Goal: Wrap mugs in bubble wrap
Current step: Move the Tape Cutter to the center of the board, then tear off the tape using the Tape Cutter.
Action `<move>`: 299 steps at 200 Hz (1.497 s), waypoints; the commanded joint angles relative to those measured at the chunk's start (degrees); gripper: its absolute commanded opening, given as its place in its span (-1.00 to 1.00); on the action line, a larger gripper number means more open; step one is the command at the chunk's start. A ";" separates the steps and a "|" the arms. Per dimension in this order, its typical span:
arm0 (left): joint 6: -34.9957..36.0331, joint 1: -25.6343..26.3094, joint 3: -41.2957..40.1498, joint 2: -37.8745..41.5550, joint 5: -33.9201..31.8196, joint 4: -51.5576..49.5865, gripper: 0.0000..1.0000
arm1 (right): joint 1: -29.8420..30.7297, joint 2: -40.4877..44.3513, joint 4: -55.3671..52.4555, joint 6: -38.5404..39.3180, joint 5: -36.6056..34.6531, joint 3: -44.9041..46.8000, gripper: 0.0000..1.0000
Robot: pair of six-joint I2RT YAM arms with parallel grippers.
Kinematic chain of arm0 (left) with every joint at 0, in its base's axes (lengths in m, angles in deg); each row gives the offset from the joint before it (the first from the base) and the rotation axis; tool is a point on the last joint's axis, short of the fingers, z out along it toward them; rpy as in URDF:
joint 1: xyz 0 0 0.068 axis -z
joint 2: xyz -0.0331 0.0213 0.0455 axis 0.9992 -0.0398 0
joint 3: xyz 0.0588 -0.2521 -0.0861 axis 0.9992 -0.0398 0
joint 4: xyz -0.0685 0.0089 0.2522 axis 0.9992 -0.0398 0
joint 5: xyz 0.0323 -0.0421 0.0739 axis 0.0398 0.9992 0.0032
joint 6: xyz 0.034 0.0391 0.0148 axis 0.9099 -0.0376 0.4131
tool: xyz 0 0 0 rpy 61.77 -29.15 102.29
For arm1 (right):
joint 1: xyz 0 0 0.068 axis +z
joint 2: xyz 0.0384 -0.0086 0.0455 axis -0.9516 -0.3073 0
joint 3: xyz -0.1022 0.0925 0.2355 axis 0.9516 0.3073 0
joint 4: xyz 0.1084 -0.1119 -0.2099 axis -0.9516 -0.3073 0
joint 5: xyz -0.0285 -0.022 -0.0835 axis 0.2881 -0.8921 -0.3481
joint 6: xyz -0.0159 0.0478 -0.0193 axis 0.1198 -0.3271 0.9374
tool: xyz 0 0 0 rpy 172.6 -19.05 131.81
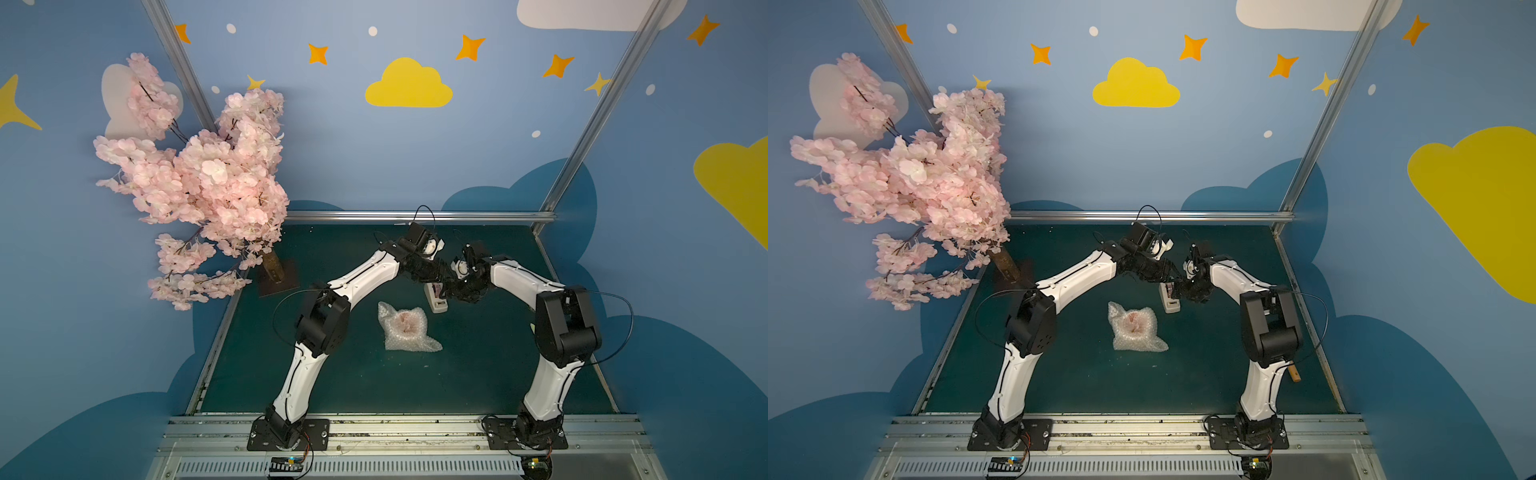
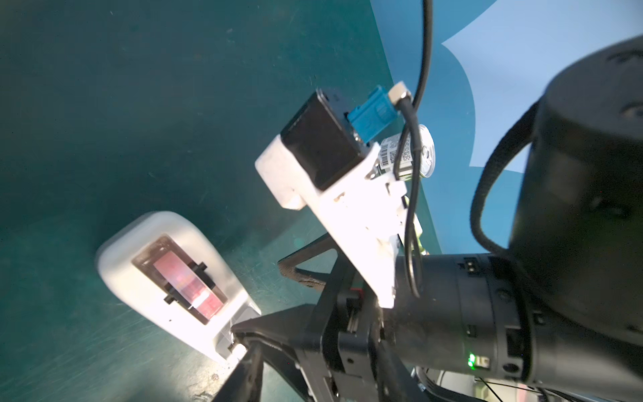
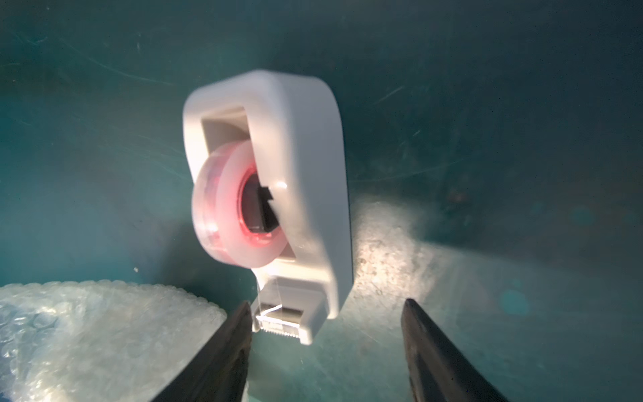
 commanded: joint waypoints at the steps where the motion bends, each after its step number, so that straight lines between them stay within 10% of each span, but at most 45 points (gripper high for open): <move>1: -1.23 -6.24 -3.26 -0.44 -9.62 0.72 0.02 | -0.62 6.73 -2.14 0.92 5.40 1.60 0.35; 103: -0.27 -6.95 -5.55 2.63 -5.47 4.60 0.14 | -1.45 10.80 -1.62 2.14 7.31 4.10 0.42; 299: 1.46 -4.76 -0.92 -7.45 -4.09 2.65 -0.16 | -4.61 -1.22 9.18 1.48 16.53 3.73 -0.06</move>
